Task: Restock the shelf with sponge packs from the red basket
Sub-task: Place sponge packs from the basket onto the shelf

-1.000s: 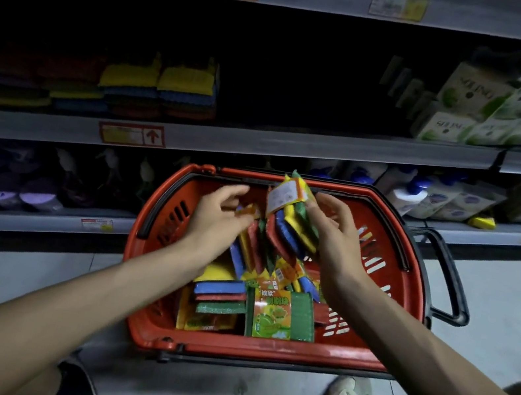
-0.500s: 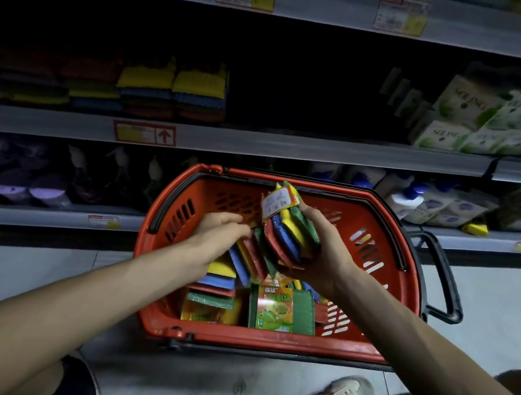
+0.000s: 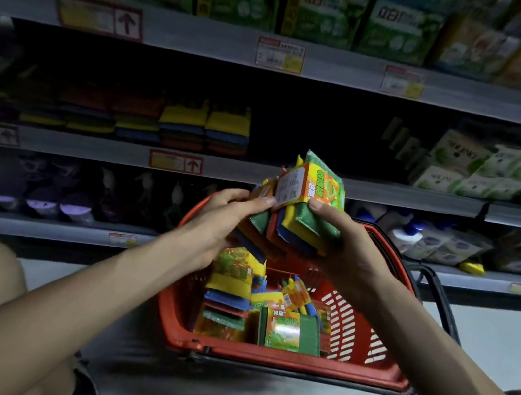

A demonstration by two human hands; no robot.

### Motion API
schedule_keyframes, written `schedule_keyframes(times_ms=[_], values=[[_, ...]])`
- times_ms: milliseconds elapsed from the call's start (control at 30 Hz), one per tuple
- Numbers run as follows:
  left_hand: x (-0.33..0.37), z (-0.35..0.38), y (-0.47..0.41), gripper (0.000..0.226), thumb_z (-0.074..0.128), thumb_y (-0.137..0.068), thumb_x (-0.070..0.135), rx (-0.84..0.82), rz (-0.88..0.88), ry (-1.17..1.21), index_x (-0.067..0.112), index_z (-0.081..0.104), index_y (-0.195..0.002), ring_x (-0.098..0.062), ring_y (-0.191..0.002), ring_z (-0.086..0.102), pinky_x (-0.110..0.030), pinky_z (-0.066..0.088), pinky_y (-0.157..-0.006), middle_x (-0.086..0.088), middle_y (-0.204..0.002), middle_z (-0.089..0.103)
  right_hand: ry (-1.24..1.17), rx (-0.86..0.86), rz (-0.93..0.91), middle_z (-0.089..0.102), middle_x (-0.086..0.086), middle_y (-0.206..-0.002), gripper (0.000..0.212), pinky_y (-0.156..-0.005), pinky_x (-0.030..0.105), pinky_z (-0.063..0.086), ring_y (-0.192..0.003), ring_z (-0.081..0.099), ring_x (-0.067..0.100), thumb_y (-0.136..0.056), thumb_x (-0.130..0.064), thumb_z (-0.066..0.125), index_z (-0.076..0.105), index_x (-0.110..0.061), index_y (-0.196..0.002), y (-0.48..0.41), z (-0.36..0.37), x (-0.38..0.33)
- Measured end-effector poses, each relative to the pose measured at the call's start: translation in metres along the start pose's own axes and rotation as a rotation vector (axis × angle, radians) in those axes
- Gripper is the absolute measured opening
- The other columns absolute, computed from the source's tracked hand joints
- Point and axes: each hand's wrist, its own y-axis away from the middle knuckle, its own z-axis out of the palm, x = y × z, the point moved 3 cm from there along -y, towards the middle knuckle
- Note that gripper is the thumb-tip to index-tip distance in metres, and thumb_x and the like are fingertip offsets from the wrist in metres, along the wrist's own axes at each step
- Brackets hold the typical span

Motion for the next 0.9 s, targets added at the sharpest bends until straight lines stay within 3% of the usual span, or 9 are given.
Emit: schedule_keyframes(times_ms=[67, 200, 300, 367, 467, 633, 700, 800, 900], values=[[0.004, -0.002, 0.0, 0.077, 0.092, -0.064, 0.042, -0.026, 0.001, 0.029, 0.026, 0.06, -0.133, -0.024, -0.104, 0.073, -0.049, 0.057, -0.097, -0.007, -0.125, 0.07, -0.031, -0.037, -0.022, 0.071, 0.01, -0.124, 0.066, -0.076, 0.038, 0.062, -0.1, 0.076, 0.024, -0.08, -0.024, 0.079, 0.053, -0.019, -0.14, 0.006, -0.003, -0.004], [-0.002, 0.002, -0.008, 0.059, 0.088, -0.074, 0.027, -0.04, 0.006, 0.023, 0.025, 0.063, -0.128, -0.023, -0.097, 0.076, -0.042, 0.06, -0.091, -0.007, -0.111, 0.076, -0.012, -0.083, -0.06, 0.07, 0.008, -0.126, 0.071, -0.083, 0.049, 0.061, -0.107, 0.073, 0.029, -0.074, -0.021, 0.076, 0.054, -0.041, -0.139, 0.006, -0.02, 0.0], [-0.009, 0.008, -0.014, 0.062, 0.09, -0.066, 0.035, -0.003, -0.014, -0.004, 0.028, 0.066, -0.123, -0.023, -0.096, 0.076, -0.045, 0.06, -0.092, -0.006, -0.107, 0.078, 0.045, -0.095, -0.058, 0.07, 0.007, -0.126, 0.078, -0.08, 0.048, 0.061, -0.107, 0.073, 0.03, -0.07, -0.016, 0.079, 0.053, -0.045, -0.138, -0.001, -0.031, -0.001], [-0.009, 0.011, -0.018, 0.061, 0.089, -0.069, 0.036, 0.006, -0.02, 0.0, 0.028, 0.065, -0.124, -0.022, -0.093, 0.077, -0.04, 0.061, -0.083, -0.006, -0.107, 0.078, 0.077, -0.077, -0.055, 0.065, 0.008, -0.131, 0.083, -0.08, 0.048, 0.061, -0.109, 0.072, 0.031, -0.068, -0.014, 0.081, 0.05, -0.045, -0.138, -0.008, -0.04, -0.006], [-0.001, 0.013, -0.022, 0.051, 0.085, -0.078, 0.029, -0.008, -0.019, 0.046, 0.021, 0.067, -0.125, -0.02, -0.088, 0.075, -0.032, 0.057, -0.068, -0.008, -0.105, 0.078, 0.111, -0.065, -0.07, 0.062, 0.011, -0.134, 0.087, -0.08, 0.044, 0.062, -0.108, 0.072, 0.03, -0.067, -0.012, 0.081, 0.045, -0.039, -0.142, -0.016, -0.051, -0.018], [0.019, 0.011, -0.027, 0.037, 0.079, -0.085, 0.024, -0.025, 0.008, 0.131, 0.012, 0.071, -0.119, -0.017, -0.077, 0.076, -0.033, 0.059, -0.064, -0.01, -0.095, 0.078, 0.131, -0.028, -0.069, 0.068, 0.011, -0.126, 0.082, -0.068, 0.033, 0.061, -0.097, 0.076, 0.025, -0.069, -0.023, 0.08, 0.043, -0.032, -0.142, -0.024, -0.066, -0.037], [0.025, 0.01, -0.031, 0.041, 0.079, -0.085, 0.024, -0.02, 0.025, 0.15, 0.011, 0.069, -0.123, -0.017, -0.078, 0.076, -0.032, 0.059, -0.064, -0.012, -0.099, 0.078, 0.155, 0.014, -0.043, 0.075, 0.007, -0.113, 0.071, -0.062, 0.029, 0.061, -0.087, 0.078, 0.02, -0.075, -0.026, 0.084, 0.046, -0.029, -0.135, -0.028, -0.069, -0.042], [0.033, 0.01, -0.036, 0.04, 0.077, -0.085, 0.021, -0.017, 0.032, 0.15, 0.008, 0.069, -0.123, -0.019, -0.079, 0.076, -0.034, 0.061, -0.065, -0.013, -0.097, 0.078, 0.217, 0.14, -0.002, 0.076, 0.005, -0.081, 0.042, -0.048, 0.016, 0.053, -0.058, 0.072, 0.003, -0.091, -0.035, 0.066, 0.048, -0.019, -0.125, -0.043, -0.074, -0.047], [0.04, 0.009, -0.037, 0.029, 0.075, -0.087, 0.018, -0.032, 0.009, 0.15, 0.006, 0.072, -0.113, -0.022, -0.083, 0.075, -0.035, 0.064, -0.068, -0.016, -0.1, 0.078, 0.3, 0.104, -0.039, 0.069, 0.019, -0.109, 0.054, -0.044, 0.011, 0.046, -0.064, 0.069, 0.011, -0.101, -0.035, 0.056, 0.047, -0.001, -0.143, -0.054, -0.083, -0.047]])
